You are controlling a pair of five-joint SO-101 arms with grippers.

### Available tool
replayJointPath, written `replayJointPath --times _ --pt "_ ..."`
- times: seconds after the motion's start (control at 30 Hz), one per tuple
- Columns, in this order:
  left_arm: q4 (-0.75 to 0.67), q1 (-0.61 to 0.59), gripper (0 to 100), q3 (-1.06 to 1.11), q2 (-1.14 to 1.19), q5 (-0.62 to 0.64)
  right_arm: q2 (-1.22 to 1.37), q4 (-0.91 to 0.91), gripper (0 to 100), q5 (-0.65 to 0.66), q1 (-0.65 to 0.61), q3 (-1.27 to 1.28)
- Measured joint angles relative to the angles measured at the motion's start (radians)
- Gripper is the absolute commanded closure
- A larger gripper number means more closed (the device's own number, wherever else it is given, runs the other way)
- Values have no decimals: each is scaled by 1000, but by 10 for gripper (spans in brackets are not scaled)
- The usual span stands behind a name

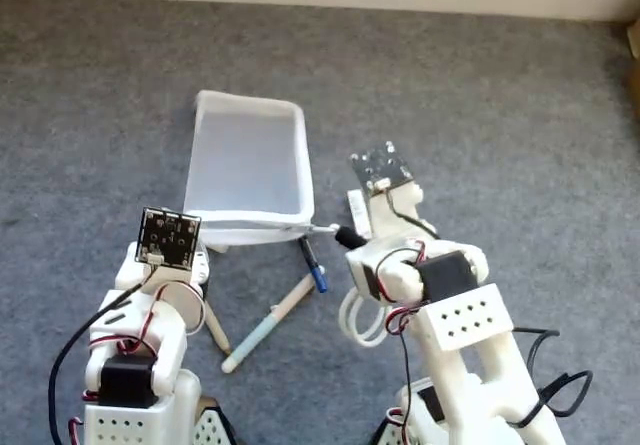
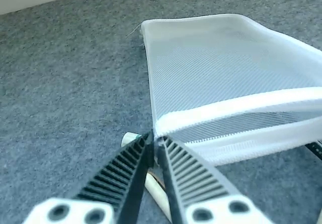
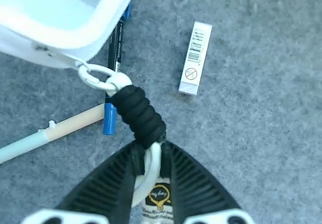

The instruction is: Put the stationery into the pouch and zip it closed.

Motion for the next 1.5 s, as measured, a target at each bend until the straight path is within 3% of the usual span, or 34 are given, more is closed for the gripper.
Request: replayJointPath --times 0.57,0.83,1.27,1.5 --pt "0 0 987 0 0 0 0 17 993 -11 51 -8" --pt "0 -3 787 0 0 8 0 115 993 -11 -23 -150" --pt "-2 -3 775 20 -2 68 0 278 993 -14 -163 -374" --pt "-58 -8 780 83 0 68 0 344 993 -38 -175 -468"
